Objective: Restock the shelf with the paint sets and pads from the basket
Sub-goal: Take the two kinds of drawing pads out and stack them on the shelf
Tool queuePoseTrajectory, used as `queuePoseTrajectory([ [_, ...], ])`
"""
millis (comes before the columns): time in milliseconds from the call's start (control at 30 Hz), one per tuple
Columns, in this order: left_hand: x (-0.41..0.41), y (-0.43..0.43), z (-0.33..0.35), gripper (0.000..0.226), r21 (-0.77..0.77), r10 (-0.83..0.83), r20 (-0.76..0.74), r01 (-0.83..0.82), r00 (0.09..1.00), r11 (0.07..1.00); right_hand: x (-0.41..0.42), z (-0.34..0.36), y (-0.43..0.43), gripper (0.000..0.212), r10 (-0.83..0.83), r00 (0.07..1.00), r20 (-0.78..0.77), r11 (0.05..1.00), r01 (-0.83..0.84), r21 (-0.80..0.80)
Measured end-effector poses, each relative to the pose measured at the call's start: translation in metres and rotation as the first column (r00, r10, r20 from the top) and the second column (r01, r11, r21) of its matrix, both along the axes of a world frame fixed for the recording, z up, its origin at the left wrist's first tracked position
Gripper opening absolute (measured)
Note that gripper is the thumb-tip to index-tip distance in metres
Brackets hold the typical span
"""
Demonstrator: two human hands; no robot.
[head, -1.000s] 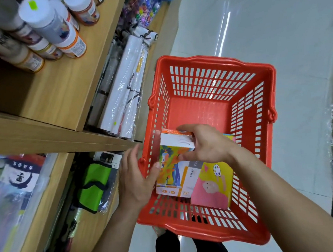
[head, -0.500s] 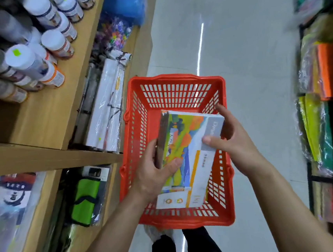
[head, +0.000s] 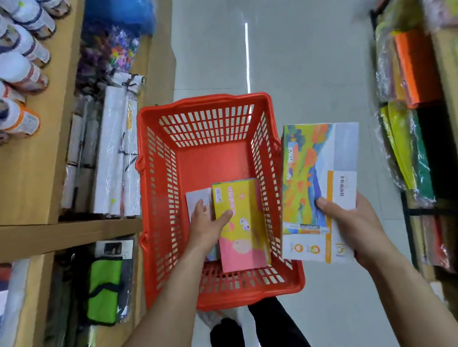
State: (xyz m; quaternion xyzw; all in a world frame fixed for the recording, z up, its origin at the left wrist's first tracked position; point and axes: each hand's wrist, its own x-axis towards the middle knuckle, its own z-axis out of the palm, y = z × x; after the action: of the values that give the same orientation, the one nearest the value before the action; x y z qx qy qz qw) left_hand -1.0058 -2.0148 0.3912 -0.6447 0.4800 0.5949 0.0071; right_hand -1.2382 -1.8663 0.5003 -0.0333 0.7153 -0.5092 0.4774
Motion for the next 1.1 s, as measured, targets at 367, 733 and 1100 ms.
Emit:
queuePoseTrajectory([
  [367,-0.001,0.040,-0.058,0.090,0.129,0.136,-0.147,-0.118,0.980,0.985,0.007,-0.015,0.024,0.051,0.039,0.985,0.167,0.999,-0.045,0.029],
  [733,-0.007,0.030,-0.063,0.103,0.100,0.040,-0.066,-0.033,0.997,0.994,0.012,-0.017,0.021,0.058,0.089,0.980,0.175,0.993,-0.100,0.056],
  [1100,0.004,0.025,0.010,0.079,-0.075,0.082,-0.167,-0.095,0.983,0.993,0.024,0.005,0.008,0.032,0.077,0.979,0.191,0.991,-0.096,0.090],
])
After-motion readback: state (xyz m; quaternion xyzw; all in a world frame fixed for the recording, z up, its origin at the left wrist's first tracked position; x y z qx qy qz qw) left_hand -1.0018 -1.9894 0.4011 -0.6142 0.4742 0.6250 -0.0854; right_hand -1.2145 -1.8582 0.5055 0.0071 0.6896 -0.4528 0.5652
